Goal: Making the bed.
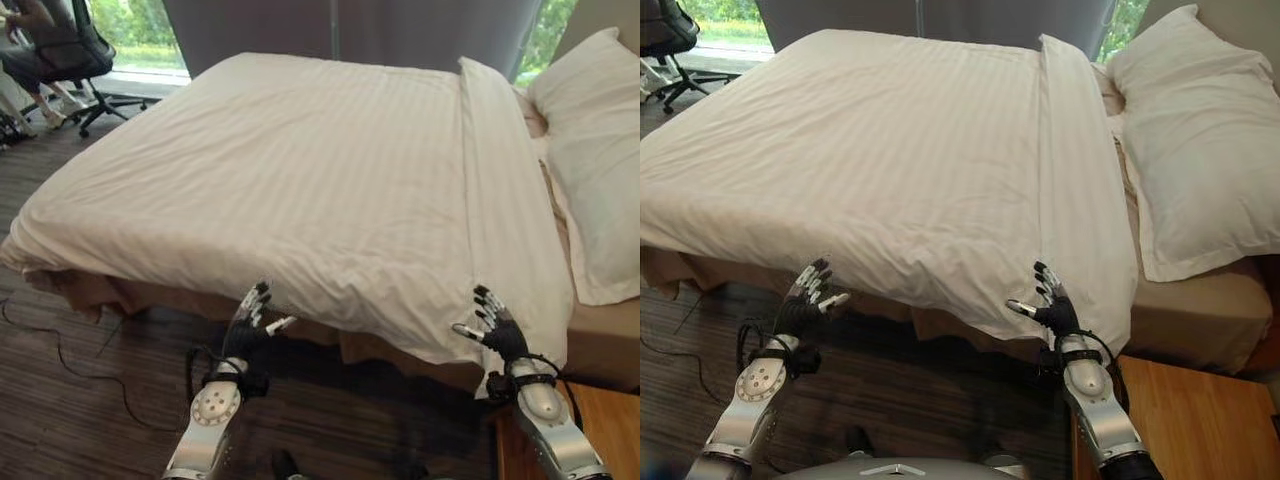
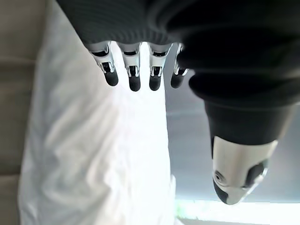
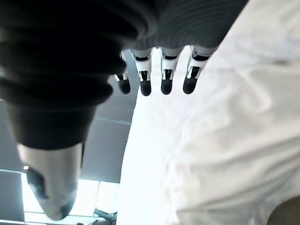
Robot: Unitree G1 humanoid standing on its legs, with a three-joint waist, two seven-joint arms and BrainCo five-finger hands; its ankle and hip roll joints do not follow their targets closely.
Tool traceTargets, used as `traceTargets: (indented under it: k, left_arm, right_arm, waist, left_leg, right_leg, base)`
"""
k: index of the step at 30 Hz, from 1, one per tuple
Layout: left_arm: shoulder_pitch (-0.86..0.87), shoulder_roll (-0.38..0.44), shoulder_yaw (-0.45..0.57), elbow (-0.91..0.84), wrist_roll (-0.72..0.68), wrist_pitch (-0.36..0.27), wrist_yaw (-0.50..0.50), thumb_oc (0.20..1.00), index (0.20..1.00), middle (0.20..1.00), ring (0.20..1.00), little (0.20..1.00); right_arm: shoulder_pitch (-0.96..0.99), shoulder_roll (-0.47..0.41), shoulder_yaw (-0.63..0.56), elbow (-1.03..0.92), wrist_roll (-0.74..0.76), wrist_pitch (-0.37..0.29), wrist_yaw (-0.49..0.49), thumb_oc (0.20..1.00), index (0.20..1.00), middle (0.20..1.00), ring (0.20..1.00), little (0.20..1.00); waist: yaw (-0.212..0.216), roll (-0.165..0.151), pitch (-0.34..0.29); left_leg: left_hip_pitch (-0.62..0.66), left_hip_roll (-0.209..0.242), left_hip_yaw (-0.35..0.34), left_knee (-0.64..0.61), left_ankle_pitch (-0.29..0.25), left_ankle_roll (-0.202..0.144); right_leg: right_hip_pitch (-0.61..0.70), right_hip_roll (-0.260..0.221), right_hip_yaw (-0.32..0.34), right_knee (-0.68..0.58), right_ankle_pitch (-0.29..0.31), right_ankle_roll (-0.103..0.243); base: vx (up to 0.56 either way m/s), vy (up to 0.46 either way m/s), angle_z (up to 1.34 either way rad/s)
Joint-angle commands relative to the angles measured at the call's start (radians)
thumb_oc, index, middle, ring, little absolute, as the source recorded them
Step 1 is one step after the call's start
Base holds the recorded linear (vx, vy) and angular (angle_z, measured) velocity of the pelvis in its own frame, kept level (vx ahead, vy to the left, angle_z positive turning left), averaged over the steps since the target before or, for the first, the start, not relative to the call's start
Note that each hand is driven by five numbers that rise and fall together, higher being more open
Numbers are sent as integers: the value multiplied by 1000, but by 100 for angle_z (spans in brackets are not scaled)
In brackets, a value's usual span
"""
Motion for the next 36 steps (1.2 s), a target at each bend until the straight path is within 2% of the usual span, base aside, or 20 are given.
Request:
traceTargets:
  k: [1, 2, 3, 4, 5, 6, 7, 11, 13, 14, 17, 19, 21, 22, 23, 24, 25, 26, 31, 36]
  left_arm:
    - [-131, 87, 84, -48, 65, -95, 73, 1000, 1000, 1000, 1000, 1000]
    - [-151, 78, 98, -70, 67, -112, 99, 1000, 1000, 1000, 1000, 1000]
    - [-151, 78, 100, -71, 67, -111, 100, 1000, 1000, 1000, 1000, 1000]
    - [-156, 79, 105, -86, 64, -121, 104, 1000, 1000, 1000, 1000, 1000]
    - [-157, 85, 101, -110, 56, -131, 103, 1000, 1000, 1000, 1000, 1000]
    - [-155, 87, 102, -112, 56, -130, 103, 1000, 1000, 1000, 1000, 1000]
    - [-163, 86, 89, -121, 67, -135, 107, 1000, 1000, 1000, 1000, 1000]
    - [-159, 70, 68, -134, 76, -146, 111, 1000, 1000, 1000, 1000, 1000]
    - [-135, 69, 74, -152, 78, -141, 97, 1000, 1000, 1000, 1000, 1000]
    - [-132, 68, 74, -154, 78, -139, 96, 1000, 1000, 1000, 1000, 1000]
    - [-141, 83, 54, -165, 86, -127, 62, 1000, 1000, 1000, 1000, 1000]
    - [-144, 88, 44, -163, 89, -121, 55, 1000, 1000, 1000, 1000, 1000]
    - [-156, 97, 22, -163, 91, -116, 51, 1000, 1000, 1000, 1000, 1000]
    - [-163, 99, -14, -153, 104, -116, 55, 1000, 1000, 1000, 1000, 1000]
    - [-157, 95, -33, -147, 115, -118, 57, 1000, 1000, 1000, 1000, 1000]
    - [-156, 94, -33, -147, 116, -118, 58, 1000, 1000, 1000, 1000, 1000]
    - [-149, 90, -45, -138, 111, -121, 52, 1000, 1000, 1000, 1000, 1000]
    - [-148, 97, -53, -138, 104, -126, 45, 1000, 1000, 1000, 1000, 1000]
    - [-108, 86, -47, -97, 45, -113, -22, 1000, 1000, 1000, 1000, 1000]
    - [-67, 67, -26, -72, 48, -99, -36, 1000, 1000, 1000, 1000, 1000]
  right_arm:
    - [-173, 58, -3, -41, 21, -99, -15, 1000, 1000, 1000, 1000, 1000]
    - [-191, 48, 5, -18, 21, -105, -17, 1000, 1000, 1000, 1000, 1000]
    - [-194, 48, 6, -17, 22, -106, -17, 1000, 1000, 1000, 1000, 1000]
    - [-192, 44, 7, -15, 37, -113, -15, 1000, 1000, 1000, 1000, 1000]
    - [-183, 48, 14, -30, 67, -122, -8, 1000, 1000, 1000, 1000, 1000]
    - [-182, 49, 15, -32, 69, -122, -7, 1000, 1000, 1000, 1000, 1000]
    - [-165, 43, 22, -52, 77, -126, 10, 1000, 1000, 1000, 1000, 1000]
    - [-129, 34, 27, -54, 75, -131, 28, 1000, 1000, 1000, 1000, 1000]
    - [-98, 39, 11, -48, 80, -124, 40, 1000, 1000, 1000, 1000, 1000]
    - [-95, 37, 11, -50, 80, -122, 41, 1000, 1000, 1000, 1000, 1000]
    - [-69, 50, -16, -28, 62, -105, 48, 1000, 1000, 1000, 1000, 1000]
    - [-65, 56, -17, -29, 57, -103, 50, 1000, 1000, 1000, 1000, 1000]
    - [-62, 59, -25, -32, 41, -100, 45, 1000, 1000, 1000, 1000, 1000]
    - [-62, 69, -23, -40, 30, -100, 43, 1000, 1000, 1000, 1000, 1000]
    - [-60, 73, -17, -43, 25, -97, 43, 1000, 1000, 1000, 1000, 1000]
    - [-59, 73, -17, -43, 25, -97, 42, 1000, 1000, 1000, 1000, 1000]
    - [-62, 75, -9, -42, 18, -96, 37, 1000, 1000, 1000, 1000, 1000]
    - [-79, 73, 3, -39, 21, -100, 37, 1000, 1000, 1000, 1000, 1000]
    - [-112, 59, 17, -25, -13, -93, 30, 1000, 1000, 1000, 1000, 1000]
    - [-98, 51, -3, -28, -31, -87, 32, 1000, 1000, 1000, 1000, 1000]
  waist:
    - [40, -23, 130]
    - [25, -18, 146]
    - [26, -16, 147]
    - [14, -19, 146]
    - [7, -28, 139]
    - [4, -28, 142]
    - [3, -40, 139]
    - [-22, -32, 126]
    - [-46, -13, 101]
    - [-50, -15, 101]
    - [-45, -46, 81]
    - [-48, -50, 79]
    - [-69, -52, 87]
    - [-117, -44, 101]
    - [-134, -32, 95]
    - [-134, -32, 91]
    - [-130, -21, 93]
    - [-120, -19, 94]
    - [-75, -27, 52]
    - [-53, -36, 32]
  left_leg:
    - [8, 123, 10, 13, 35, -125]
    - [20, 134, 115, 42, 27, -115]
    - [17, 137, 117, 44, 28, -113]
    - [27, 143, 189, 102, -10, -106]
    - [34, 122, 227, 205, -87, -112]
    - [18, 134, 244, 227, -83, -94]
    - [26, 115, 237, 335, -165, -104]
    - [34, 132, 241, 414, -215, -88]
    - [115, 65, 244, 250, -219, -76]
    - [124, 54, 244, 228, -208, -73]
    - [145, -3, 213, 84, -172, -56]
    - [161, -22, 210, 46, -167, -47]
    - [169, -45, 196, 21, -180, -33]
    - [156, -60, 182, 13, -179, -15]
    - [145, -72, 141, 6, -185, -7]
    - [143, -73, 141, 7, -186, -6]
    - [139, -84, 108, 5, -186, 2]
    - [132, -90, 89, 8, -187, 8]
    - [148, -101, 77, 16, -185, 0]
    - [159, -96, 86, 18, -176, -9]
  right_leg:
    - [11, -63, -81, 12, -88, 18]
    - [4, -72, -150, 12, -83, 14]
    - [1, -70, -147, 12, -79, 13]
    - [-2, -80, -186, 12, -77, 9]
    - [-3, -82, -208, 12, -87, -13]
    - [-10, -79, -221, 12, -72, -16]
    - [-8, -93, -250, 12, -79, -42]
    - [-8, -92, -340, 12, -91, -63]
    - [-17, -93, -393, 14, -52, -42]
    - [-14, -97, -397, 14, -50, -38]
    - [-29, -113, -434, 25, -1, -20]
    - [-41, -115, -437, 41, 7, -15]
    - [-94, -130, -404, 136, -1, 1]
    - [-161, -126, -276, 198, 9, 46]
    - [-180, -102, -158, 217, -17, 56]
    - [-185, -105, -157, 224, -22, 57]
    - [-186, -87, -86, 230, -32, 54]
    - [-154, -88, -61, 208, -44, 42]
    - [-46, -103, -124, 57, -29, 27]
    - [-5, -100, -159, 19, -23, 26]
  base:
    - [-322, -69, 77]
    - [-329, -60, 59]
    - [-337, -100, 69]
    - [-155, -148, 110]
    - [-209, -150, 142]
    - [-171, -198, 162]
    - [-133, -96, 135]
    - [-117, -30, 95]
    - [-16, 163, 180]
    - [-8, 172, 186]
    - [-29, 112, 100]
    - [-40, 96, 31]
    - [-113, 140, 26]
    - [-150, 181, 67]
    - [-146, 171, 85]
    - [-15, 119, 152]
    - [-17, 55, 158]
    - [-9, 24, 123]
    - [57, -62, 62]
    - [33, -47, 16]
